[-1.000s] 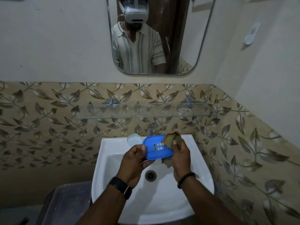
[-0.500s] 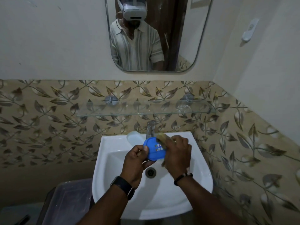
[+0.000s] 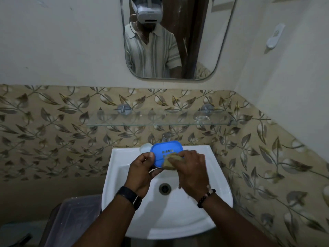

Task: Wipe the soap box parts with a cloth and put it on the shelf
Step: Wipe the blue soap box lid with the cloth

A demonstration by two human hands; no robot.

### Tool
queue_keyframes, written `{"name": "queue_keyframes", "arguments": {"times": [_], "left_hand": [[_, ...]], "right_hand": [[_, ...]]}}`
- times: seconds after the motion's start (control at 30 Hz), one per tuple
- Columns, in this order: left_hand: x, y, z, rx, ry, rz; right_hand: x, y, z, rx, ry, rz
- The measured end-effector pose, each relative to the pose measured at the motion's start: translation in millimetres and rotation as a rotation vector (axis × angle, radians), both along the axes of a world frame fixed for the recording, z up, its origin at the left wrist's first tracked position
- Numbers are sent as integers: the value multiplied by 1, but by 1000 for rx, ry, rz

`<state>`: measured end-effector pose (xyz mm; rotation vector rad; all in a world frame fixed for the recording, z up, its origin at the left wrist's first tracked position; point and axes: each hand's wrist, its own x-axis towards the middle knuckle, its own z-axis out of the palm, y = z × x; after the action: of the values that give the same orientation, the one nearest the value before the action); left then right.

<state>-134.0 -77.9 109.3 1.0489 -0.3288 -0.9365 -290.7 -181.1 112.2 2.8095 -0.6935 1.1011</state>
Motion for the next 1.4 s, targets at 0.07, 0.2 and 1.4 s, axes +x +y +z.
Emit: {"name": "queue_keyframes", "arguments": {"times": [0.07, 0.2, 1.4], "left_hand": [[1, -1, -1, -18, -16, 26], [-7, -2, -4, 0, -71, 21], [37, 16, -9, -28, -1355, -90]], "right_hand": [[-1, -5, 2, 62, -27, -199], [11, 10, -3, 105, -50, -247], [8, -10, 6, 1726, -793, 38]]}}
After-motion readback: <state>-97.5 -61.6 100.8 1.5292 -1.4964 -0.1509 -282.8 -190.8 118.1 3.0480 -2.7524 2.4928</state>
